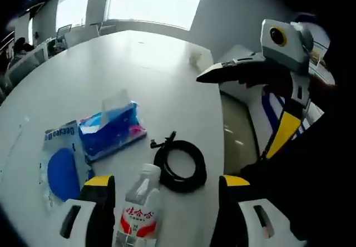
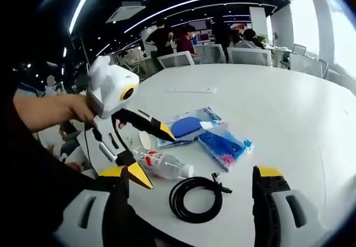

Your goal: Arrange the tabletop items into an orderly group along one side of the table until the central work area is clear of visible clutter.

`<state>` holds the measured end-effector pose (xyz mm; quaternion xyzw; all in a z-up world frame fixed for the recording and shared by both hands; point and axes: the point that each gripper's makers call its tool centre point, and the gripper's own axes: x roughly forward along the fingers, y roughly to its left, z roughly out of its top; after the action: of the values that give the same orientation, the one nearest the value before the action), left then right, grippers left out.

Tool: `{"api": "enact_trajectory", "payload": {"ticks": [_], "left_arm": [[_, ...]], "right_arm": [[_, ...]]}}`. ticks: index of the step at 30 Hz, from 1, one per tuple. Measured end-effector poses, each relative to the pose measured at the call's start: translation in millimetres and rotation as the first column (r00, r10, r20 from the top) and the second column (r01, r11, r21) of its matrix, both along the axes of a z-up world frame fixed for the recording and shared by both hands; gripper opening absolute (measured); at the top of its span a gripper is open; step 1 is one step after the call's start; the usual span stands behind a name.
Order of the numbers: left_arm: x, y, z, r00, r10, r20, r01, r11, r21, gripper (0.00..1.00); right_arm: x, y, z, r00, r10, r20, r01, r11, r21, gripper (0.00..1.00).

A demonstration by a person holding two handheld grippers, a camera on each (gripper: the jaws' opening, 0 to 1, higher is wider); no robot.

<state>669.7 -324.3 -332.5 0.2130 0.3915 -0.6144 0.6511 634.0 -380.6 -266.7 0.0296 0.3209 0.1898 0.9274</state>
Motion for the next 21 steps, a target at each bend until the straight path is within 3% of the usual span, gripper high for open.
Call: {"api": "enact_trajectory", "payload": {"ticks": [21], "left_arm": [[10.2, -21.1, -51.2, 0.992, -0.096, -0.077, 0.107, 0.983, 0.151, 0.37]], "right_arm": [[-11.0, -11.6, -13.9, 0.999, -0.036, -0.034, 0.036, 0.999, -0.006, 0.85]]}}
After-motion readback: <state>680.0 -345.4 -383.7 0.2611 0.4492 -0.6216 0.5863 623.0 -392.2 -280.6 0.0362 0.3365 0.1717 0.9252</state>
